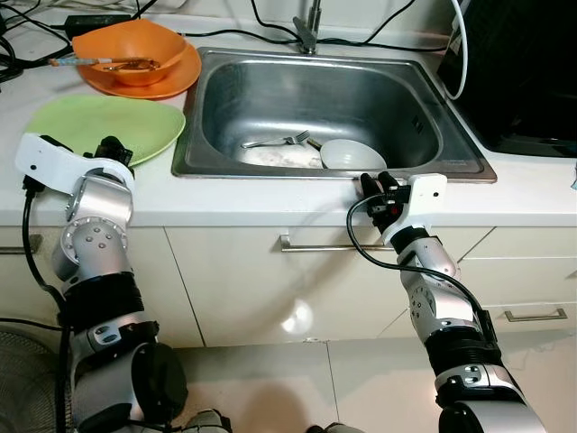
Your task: Kitchen organization
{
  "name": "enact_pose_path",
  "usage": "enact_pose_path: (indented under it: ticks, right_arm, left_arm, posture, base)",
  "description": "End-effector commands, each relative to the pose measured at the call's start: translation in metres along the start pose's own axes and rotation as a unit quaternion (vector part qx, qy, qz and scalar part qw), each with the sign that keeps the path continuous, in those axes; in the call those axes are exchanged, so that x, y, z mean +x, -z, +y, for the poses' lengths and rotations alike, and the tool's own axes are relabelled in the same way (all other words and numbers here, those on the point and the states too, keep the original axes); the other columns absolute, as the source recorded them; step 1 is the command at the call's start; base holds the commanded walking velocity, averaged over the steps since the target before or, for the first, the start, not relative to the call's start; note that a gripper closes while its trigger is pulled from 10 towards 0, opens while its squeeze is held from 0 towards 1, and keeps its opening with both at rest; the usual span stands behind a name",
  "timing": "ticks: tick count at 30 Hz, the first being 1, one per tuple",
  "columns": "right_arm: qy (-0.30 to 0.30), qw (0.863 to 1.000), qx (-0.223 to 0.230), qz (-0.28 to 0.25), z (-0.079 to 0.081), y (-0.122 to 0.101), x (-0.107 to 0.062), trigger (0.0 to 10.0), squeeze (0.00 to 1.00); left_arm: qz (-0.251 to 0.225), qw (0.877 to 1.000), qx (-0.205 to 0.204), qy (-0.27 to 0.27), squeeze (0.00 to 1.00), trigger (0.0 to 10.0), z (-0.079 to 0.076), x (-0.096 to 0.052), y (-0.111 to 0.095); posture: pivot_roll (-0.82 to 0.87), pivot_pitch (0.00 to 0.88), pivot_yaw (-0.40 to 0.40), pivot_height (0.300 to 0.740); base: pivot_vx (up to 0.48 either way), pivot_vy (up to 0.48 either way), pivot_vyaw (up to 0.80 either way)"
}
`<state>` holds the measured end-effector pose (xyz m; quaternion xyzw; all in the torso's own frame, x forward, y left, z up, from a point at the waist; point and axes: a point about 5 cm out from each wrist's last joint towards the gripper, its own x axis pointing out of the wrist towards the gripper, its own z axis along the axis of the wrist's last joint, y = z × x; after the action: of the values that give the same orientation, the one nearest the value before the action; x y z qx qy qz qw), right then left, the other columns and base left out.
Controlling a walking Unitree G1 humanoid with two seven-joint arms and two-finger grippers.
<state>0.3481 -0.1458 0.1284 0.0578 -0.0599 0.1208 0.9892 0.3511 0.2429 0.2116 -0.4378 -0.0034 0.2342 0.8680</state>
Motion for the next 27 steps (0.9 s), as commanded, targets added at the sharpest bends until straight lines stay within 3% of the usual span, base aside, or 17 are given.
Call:
enact_pose_path:
  ticks: [1, 18, 26, 27]
  right_arm:
    - [0.001, 1.000, 0.000, 0.001, -0.002, -0.001, 0.000, 10.0, 0.00]
    - [-0.003, 1.000, 0.002, 0.002, 0.001, 0.000, 0.000, 10.0, 0.00]
    - [-0.005, 1.000, 0.001, 0.003, 0.000, 0.000, 0.000, 10.0, 0.00]
    - [-0.005, 1.000, 0.001, 0.003, 0.000, 0.000, 0.000, 10.0, 0.00]
  left_arm:
    - [0.000, 1.000, 0.010, -0.006, 0.00, 0.0, -0.002, -0.002, 0.004]
    - [-0.020, 1.000, 0.007, -0.005, 0.00, 0.0, -0.003, -0.007, 0.002]
    - [-0.036, 0.999, 0.014, 0.004, 0.00, 0.0, -0.010, -0.020, 0.002]
    - [-0.032, 0.999, 0.015, 0.003, 0.00, 4.2, -0.010, -0.022, 0.005]
  posture:
    - [-0.04, 0.101, -0.073, 0.740]
    - [-0.03, 0.085, -0.069, 0.740]
    - [-0.03, 0.093, -0.073, 0.740]
    - [-0.03, 0.093, -0.073, 0.740]
  base:
    - [0.000, 0.000, 0.00]
    - [0.000, 0.000, 0.00]
    - [0.000, 0.000, 0.00]
    - [0.000, 0.000, 0.00]
